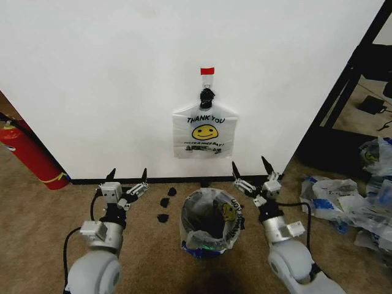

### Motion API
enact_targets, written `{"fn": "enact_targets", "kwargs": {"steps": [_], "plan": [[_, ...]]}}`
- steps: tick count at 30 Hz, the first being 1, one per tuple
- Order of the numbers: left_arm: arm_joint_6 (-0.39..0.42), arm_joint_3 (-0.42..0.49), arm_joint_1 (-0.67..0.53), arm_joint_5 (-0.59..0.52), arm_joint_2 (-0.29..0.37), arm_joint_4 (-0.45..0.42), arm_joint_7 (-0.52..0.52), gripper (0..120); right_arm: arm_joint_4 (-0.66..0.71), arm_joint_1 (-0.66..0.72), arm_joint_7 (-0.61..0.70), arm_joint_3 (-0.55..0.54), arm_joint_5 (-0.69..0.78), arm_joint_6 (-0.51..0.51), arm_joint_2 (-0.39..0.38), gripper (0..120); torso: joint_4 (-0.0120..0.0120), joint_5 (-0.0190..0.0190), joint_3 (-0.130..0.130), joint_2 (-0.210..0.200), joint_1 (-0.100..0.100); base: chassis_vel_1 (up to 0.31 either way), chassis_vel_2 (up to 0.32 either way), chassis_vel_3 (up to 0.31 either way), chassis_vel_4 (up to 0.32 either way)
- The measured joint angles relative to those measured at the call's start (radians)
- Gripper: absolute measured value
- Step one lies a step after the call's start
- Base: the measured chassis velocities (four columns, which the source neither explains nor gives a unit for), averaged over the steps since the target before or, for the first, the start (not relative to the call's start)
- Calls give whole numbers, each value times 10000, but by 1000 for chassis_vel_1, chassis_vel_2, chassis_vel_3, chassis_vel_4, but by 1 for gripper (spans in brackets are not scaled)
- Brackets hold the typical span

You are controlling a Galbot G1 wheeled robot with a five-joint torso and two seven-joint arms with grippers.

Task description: Pick up the garbage bag from the wall and place it over the trash bin.

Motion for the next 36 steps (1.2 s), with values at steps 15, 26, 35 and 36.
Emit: {"fn": "enact_targets", "kwargs": {"steps": [15,26,35,36], "plan": [[-177,-1016,-22,-88,-447,496,531,100,-169,-1164,-1256,1268,636,-221,46,100,0,1,0,0,-1,0,0,0,0],[-244,-919,206,163,-709,319,545,100,-708,-1196,-1623,584,969,-200,98,100,0,-3,0,0,0,0,0,0,0],[-300,-773,400,344,-881,226,550,100,-1086,-1260,-1482,58,803,96,100,100,0,-3,0,0,0,0,0,0,0],[-289,-717,390,381,-920,197,552,100,-1083,-1287,-1457,-17,665,76,85,100,0,-3,0,0,0,0,0,0,0]]}}
